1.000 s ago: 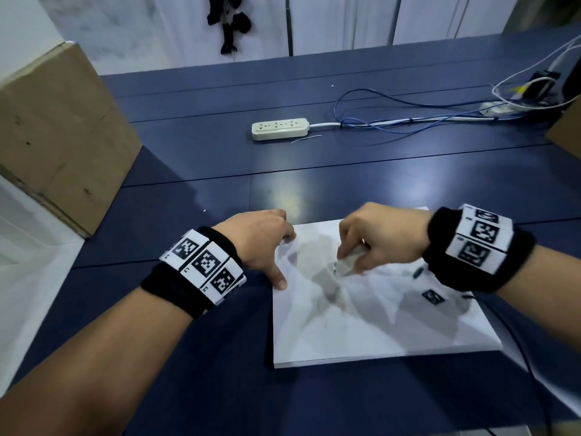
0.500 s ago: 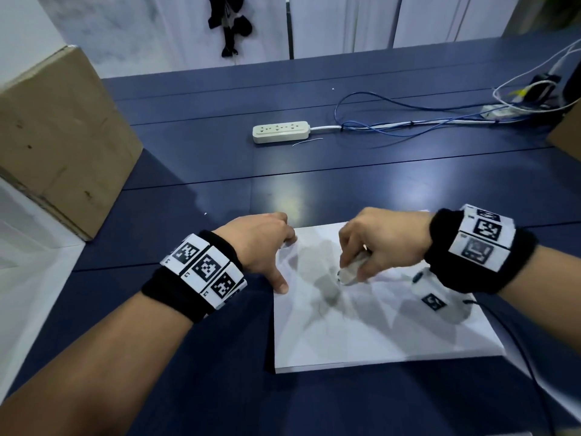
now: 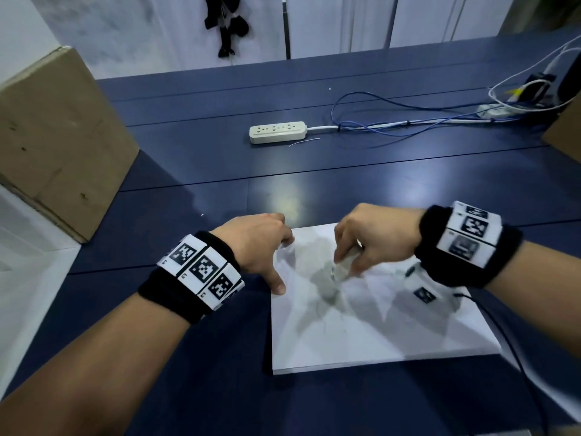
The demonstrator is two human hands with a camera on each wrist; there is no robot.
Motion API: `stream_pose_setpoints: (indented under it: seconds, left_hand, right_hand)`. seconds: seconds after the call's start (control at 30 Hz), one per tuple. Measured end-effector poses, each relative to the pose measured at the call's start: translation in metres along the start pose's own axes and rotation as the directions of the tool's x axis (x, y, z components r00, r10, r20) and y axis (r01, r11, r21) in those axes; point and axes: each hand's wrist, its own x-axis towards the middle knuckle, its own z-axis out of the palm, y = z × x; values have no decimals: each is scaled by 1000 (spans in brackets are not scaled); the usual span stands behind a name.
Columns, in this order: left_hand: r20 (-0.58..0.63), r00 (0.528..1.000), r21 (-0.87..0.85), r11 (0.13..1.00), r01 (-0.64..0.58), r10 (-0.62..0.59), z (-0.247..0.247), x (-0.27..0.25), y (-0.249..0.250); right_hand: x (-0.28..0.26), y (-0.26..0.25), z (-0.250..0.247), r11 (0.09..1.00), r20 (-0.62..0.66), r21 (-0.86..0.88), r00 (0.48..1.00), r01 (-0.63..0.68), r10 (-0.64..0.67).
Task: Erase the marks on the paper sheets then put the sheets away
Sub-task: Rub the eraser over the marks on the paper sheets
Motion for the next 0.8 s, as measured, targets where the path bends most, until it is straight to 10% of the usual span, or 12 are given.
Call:
stream_pose_setpoints:
  seconds: [0.2, 0.4, 0.63, 0.8]
  left_hand:
    - [0, 1000, 10, 1000, 2, -2, -1, -2, 1]
    - [6, 1000, 10, 1000, 6, -6, 0, -1, 1]
    - [10, 1000, 13, 1000, 10, -10, -1, -3, 1]
    - [12, 1000, 8, 1000, 13, -13, 0, -2, -1]
  right_hand:
    - [19, 28, -9, 988, -197, -58, 972, -144, 130]
    - [-10, 4, 5, 998, 84, 59, 996, -17, 12]
    - [20, 32, -8, 986, -201, -48, 968, -162, 149]
    - [-12, 1, 2, 1000, 92, 0, 996, 17, -17]
